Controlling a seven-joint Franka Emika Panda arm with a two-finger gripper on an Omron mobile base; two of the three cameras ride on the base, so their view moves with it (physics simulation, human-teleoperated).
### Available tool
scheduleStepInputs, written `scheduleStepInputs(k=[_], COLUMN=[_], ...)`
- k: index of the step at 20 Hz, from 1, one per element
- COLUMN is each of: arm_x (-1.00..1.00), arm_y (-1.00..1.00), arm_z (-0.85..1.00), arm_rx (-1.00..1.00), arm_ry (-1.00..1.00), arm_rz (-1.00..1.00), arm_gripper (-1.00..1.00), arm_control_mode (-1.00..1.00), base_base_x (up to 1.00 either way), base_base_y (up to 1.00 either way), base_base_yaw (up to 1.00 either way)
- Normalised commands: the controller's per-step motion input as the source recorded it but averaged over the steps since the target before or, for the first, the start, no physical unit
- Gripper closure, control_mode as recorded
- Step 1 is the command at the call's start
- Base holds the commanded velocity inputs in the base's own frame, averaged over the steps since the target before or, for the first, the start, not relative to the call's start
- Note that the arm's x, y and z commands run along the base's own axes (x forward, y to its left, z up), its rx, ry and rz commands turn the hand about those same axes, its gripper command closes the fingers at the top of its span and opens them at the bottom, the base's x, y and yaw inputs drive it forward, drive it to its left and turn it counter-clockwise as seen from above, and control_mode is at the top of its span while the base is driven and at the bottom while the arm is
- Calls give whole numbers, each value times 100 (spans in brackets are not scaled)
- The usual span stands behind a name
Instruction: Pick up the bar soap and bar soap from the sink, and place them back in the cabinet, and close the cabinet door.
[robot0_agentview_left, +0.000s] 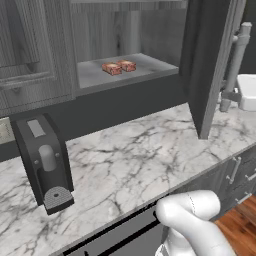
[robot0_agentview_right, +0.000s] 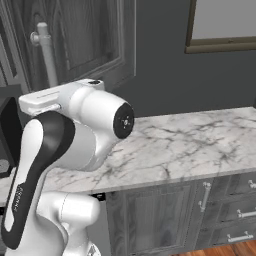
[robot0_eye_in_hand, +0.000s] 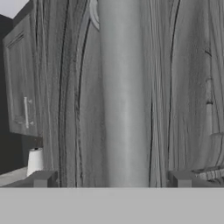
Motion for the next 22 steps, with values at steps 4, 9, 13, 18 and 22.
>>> scheduleStepInputs(k=[4, 9, 13, 18, 22], arm_x=[24, 55, 61, 36, 15], arm_y=[41, 40, 39, 34, 38], arm_z=[0, 0, 0, 0, 0], arm_rx=[3, 1, 0, 0, 0], arm_ry=[0, 0, 0, 0, 0], arm_rz=[2, 5, 5, 1, 0], arm_gripper=[-100, -100, -100, -100, -100], arm_control_mode=[-100, -100, -100, -100, -100], base_base_x=[0, 0, 0, 0, 0], base_base_y=[0, 0, 0, 0, 0], base_base_yaw=[0, 0, 0, 0, 0])
